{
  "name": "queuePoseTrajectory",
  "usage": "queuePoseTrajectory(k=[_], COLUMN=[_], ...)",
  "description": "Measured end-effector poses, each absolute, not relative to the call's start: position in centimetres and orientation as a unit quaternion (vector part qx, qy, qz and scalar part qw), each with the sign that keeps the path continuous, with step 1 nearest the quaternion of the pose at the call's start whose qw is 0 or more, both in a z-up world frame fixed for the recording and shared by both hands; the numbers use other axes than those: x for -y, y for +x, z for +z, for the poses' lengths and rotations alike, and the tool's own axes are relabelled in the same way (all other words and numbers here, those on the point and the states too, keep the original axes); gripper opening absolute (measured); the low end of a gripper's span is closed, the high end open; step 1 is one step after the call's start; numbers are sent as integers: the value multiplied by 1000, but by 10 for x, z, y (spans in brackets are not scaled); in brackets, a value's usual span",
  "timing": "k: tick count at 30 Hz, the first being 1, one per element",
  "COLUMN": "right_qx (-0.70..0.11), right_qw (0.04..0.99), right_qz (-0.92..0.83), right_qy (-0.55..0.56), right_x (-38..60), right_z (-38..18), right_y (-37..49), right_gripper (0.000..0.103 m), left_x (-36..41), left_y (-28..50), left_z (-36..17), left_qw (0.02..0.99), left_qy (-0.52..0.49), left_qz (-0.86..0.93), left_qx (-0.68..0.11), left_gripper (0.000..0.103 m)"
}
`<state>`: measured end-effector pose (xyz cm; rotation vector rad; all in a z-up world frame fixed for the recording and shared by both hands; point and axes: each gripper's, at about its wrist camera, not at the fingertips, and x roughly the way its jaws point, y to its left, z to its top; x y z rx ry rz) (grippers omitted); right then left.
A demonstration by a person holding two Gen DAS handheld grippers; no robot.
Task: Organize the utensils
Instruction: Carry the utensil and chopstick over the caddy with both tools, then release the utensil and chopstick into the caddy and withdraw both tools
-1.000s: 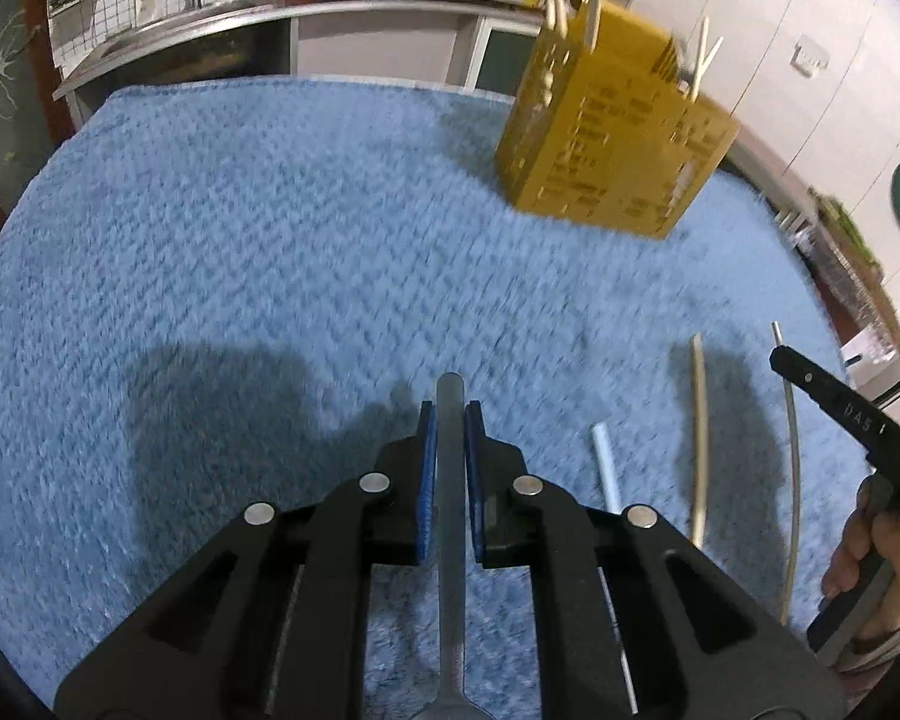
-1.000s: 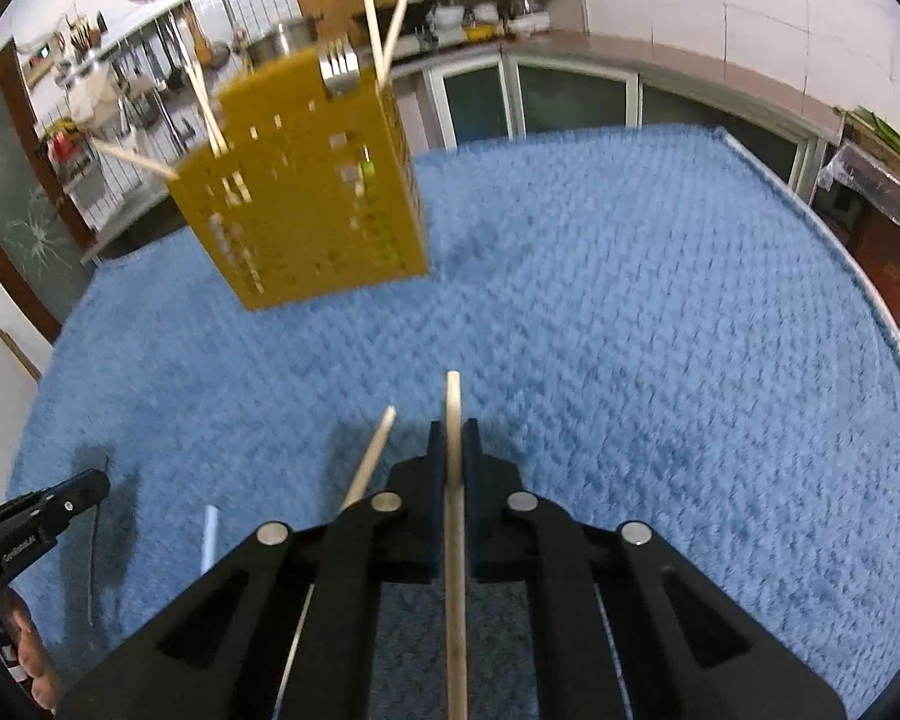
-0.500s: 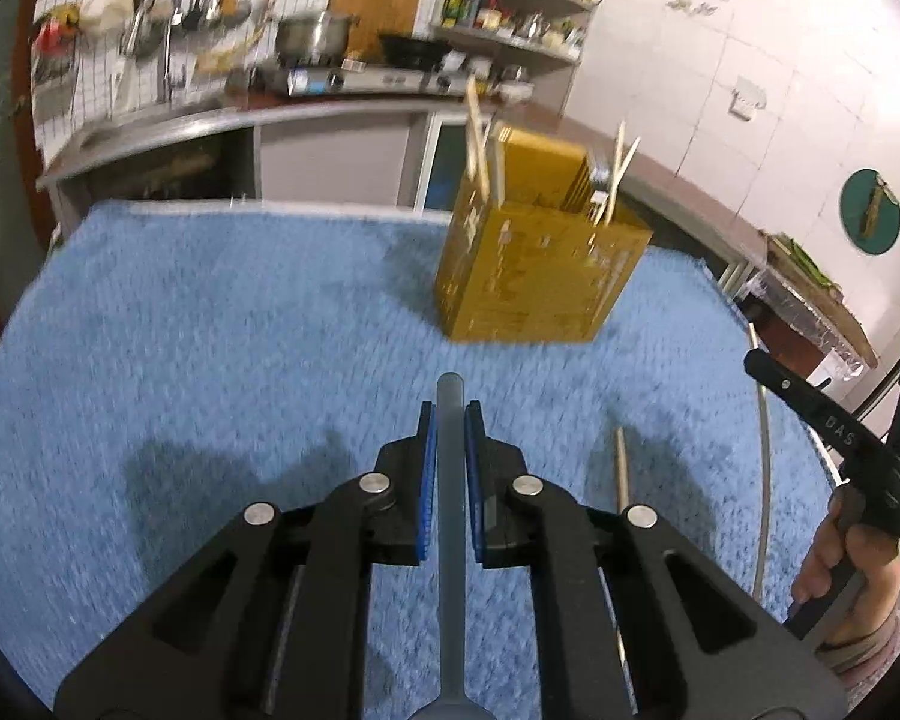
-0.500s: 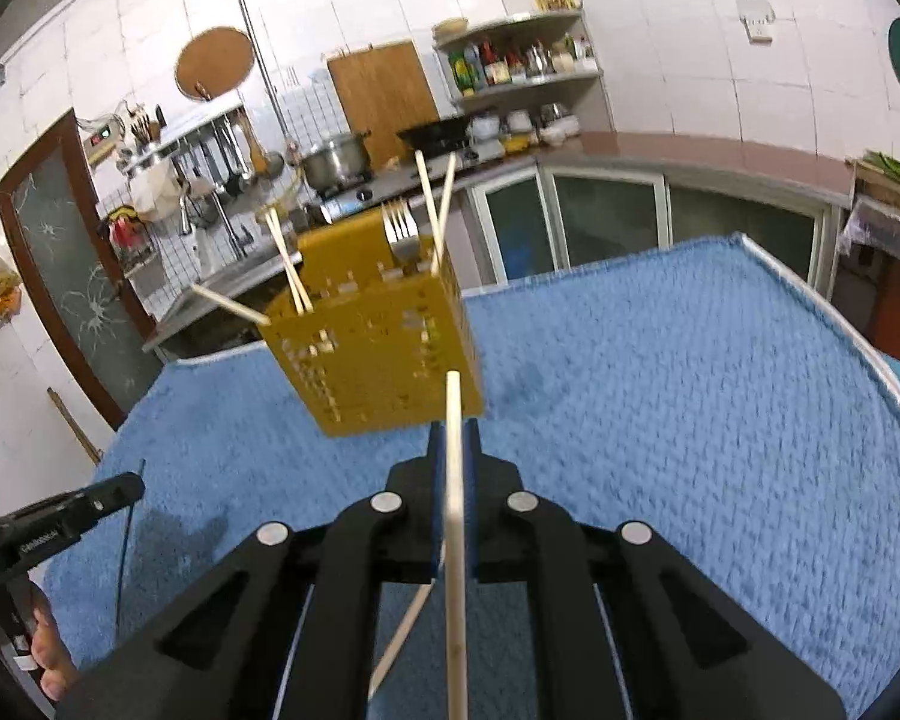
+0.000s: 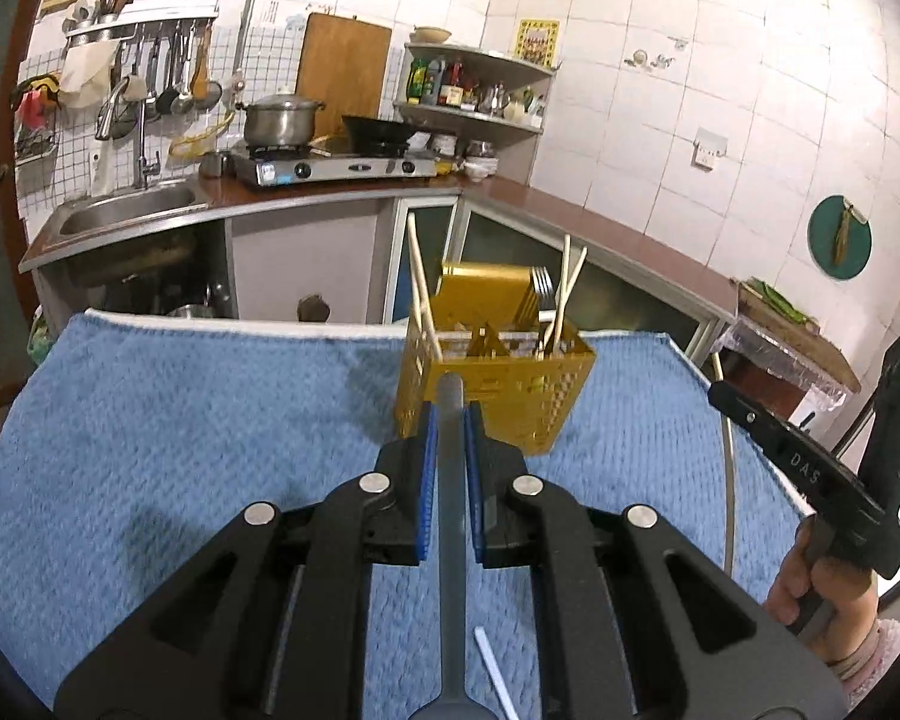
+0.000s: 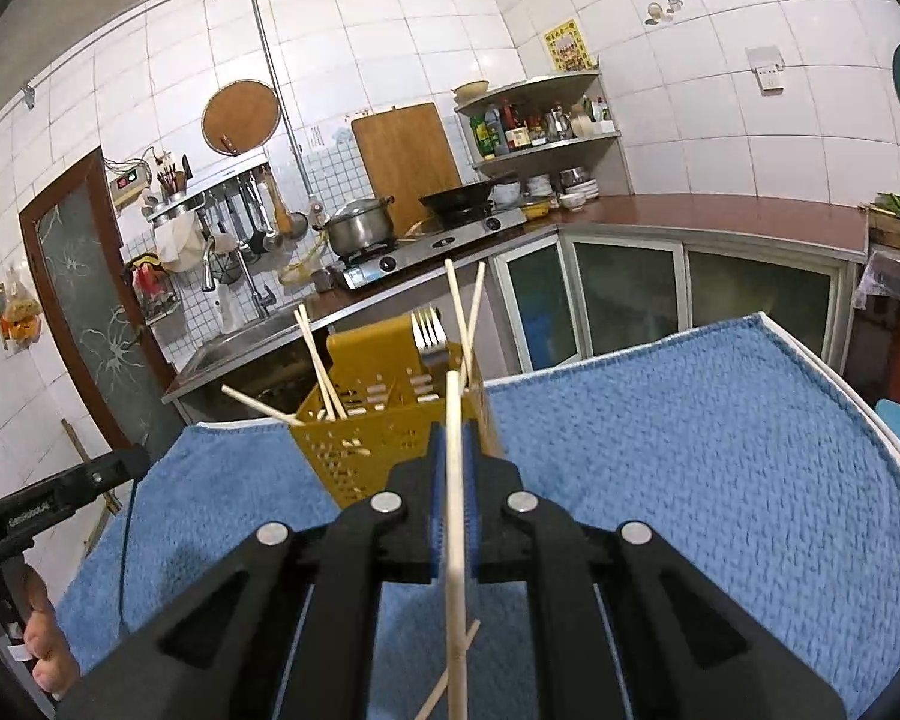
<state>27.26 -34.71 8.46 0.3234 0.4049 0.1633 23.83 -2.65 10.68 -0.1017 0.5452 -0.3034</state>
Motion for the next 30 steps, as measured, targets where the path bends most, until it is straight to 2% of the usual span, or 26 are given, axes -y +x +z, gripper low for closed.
queuePoseTrajectory(k=[5, 13, 20, 30], right_qx=[-179, -56, 19, 78], right_qw=[966, 979, 976, 974], right_qz=[92, 108, 115, 86], right_qy=[161, 162, 184, 197], right_x=[345, 349, 355, 348], right_z=[97, 122, 140, 158], right_y=[285, 292, 308, 357], right_gripper=[6, 6, 6, 6], left_x=[28, 40, 62, 73], left_y=[259, 275, 301, 335], left_z=[111, 127, 151, 176], left_qw=[953, 966, 972, 977], left_qy=[-59, -61, -40, -28], left_qz=[-155, -172, -178, -167], left_qx=[-254, -185, -146, -131], left_gripper=[8, 8, 8, 8])
